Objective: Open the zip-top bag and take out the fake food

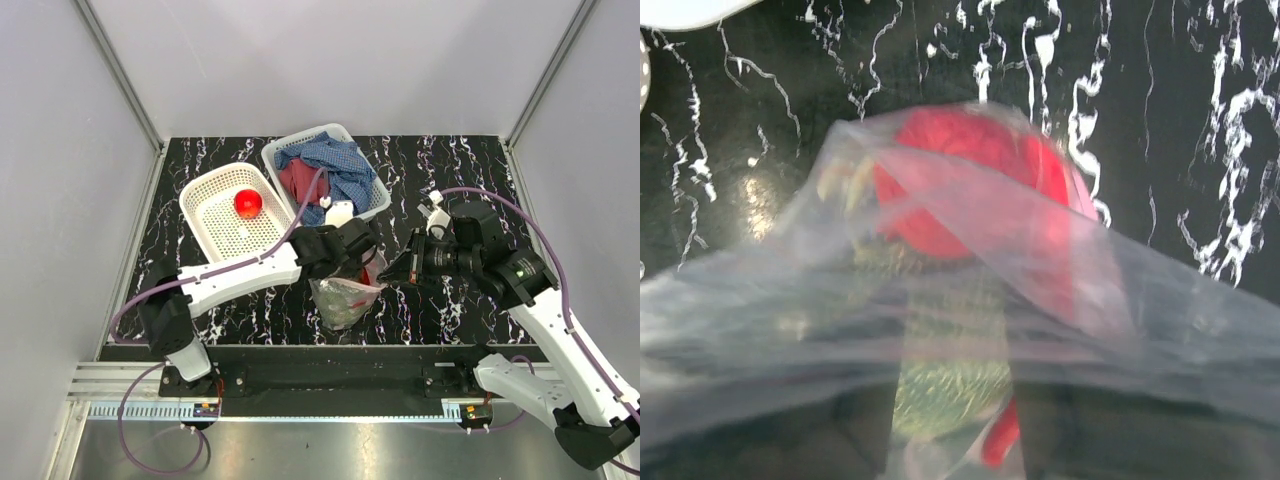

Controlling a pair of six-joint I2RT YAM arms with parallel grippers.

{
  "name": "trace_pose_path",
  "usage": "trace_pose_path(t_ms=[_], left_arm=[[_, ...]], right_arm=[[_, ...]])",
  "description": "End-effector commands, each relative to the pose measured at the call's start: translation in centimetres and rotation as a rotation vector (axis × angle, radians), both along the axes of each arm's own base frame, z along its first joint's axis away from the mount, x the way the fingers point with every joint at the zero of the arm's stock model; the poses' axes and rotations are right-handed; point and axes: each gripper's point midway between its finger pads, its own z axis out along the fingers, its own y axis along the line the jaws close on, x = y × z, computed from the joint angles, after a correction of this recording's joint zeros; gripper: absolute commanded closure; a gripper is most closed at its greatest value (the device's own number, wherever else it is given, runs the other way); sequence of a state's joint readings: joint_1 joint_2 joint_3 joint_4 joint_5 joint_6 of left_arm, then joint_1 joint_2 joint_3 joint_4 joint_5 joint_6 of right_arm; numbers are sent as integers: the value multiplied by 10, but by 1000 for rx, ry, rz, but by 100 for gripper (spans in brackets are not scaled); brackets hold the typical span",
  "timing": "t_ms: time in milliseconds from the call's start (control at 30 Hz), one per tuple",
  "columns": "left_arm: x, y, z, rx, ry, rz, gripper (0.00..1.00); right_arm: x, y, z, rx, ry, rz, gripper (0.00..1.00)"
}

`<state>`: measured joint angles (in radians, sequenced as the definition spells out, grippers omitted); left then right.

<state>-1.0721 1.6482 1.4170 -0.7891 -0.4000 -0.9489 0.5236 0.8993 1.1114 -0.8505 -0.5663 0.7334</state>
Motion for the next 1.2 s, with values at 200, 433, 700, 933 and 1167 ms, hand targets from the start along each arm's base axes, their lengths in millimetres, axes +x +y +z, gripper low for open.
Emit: trace_pose_path(t_ms=[200,433,700,933,1167], left_arm=[[48,-5,11,-85,-130,279,48],[50,-20,-17,-91,-67,279,26],[64,-14,-35,-107,-126,301,30],[70,-11,-13,-63,-198,198,65],[27,-24,20,-105,-172,-13,80]], right_arm=[[-7,-1,19,45,-29,1,100],[-9,-3,26,50,-37,-4,100],[-11,-6,26,42,-36,-15,100],[-10,-8,24,27,-46,-17,100],[-1,-9,10,-32,-68,-13,100]])
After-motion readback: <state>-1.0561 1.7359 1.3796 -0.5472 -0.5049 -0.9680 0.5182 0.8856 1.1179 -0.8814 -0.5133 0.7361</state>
